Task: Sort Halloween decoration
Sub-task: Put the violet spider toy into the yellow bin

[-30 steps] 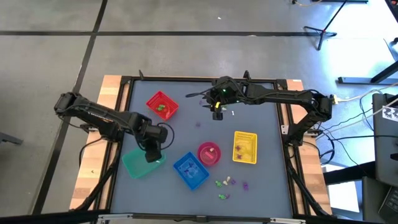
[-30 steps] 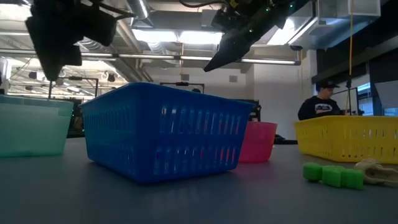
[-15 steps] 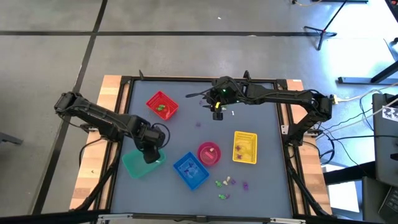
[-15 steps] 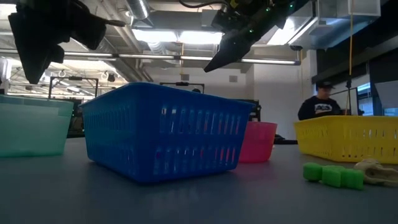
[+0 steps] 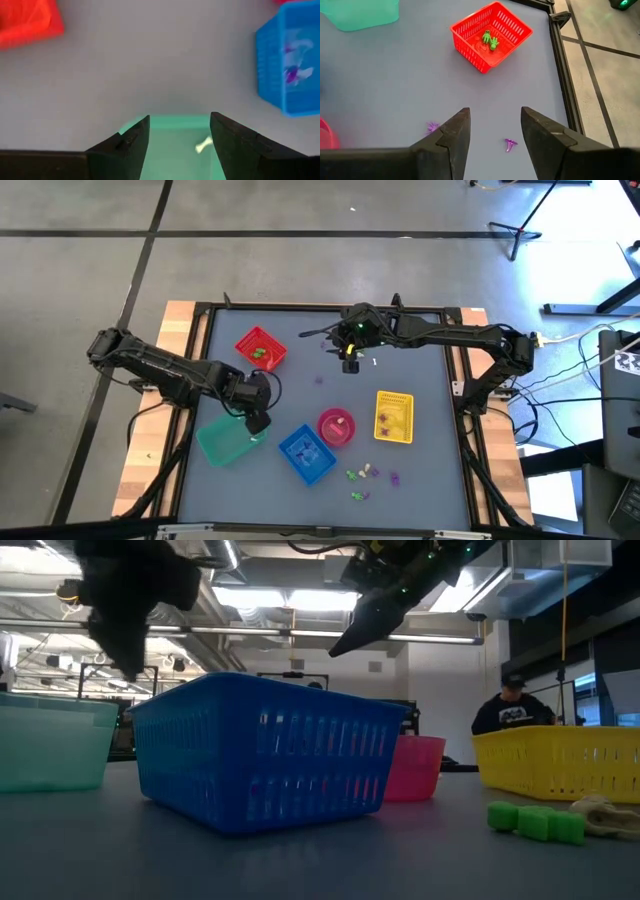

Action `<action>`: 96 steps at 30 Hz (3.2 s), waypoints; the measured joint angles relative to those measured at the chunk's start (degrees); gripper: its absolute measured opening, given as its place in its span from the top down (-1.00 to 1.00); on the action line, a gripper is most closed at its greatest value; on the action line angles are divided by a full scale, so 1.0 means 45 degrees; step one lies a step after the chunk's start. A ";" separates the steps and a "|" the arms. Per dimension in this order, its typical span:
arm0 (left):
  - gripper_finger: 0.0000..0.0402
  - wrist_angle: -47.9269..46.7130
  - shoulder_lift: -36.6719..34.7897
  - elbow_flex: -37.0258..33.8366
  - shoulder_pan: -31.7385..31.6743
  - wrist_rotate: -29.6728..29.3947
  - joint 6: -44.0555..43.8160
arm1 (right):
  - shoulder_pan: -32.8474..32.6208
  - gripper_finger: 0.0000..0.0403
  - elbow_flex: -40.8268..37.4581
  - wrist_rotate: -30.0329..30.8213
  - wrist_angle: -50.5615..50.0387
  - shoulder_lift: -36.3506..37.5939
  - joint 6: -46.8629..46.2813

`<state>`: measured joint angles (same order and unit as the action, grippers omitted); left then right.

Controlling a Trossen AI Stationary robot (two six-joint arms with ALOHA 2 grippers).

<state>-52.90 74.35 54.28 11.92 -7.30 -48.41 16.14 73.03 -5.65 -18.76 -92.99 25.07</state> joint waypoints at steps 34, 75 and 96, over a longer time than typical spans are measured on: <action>0.06 0.1335 0.0000 0.0000 -0.0504 -0.1173 0.0891 | -0.1703 0.14 0.0005 0.3400 0.1819 -0.2922 -1.2728; 0.06 0.1344 0.0002 0.0000 -0.0504 -0.1896 0.0898 | -0.3497 0.14 0.0003 0.6277 0.1948 -0.5810 -1.6665; 0.06 0.1344 0.0000 0.0005 -0.0504 -0.1896 0.0896 | -0.3604 0.14 0.0039 0.6557 0.2118 -0.6416 -1.6585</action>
<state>-46.85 74.35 54.30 9.65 -15.84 -44.38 -0.08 73.21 23.86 -9.23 -121.86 -49.56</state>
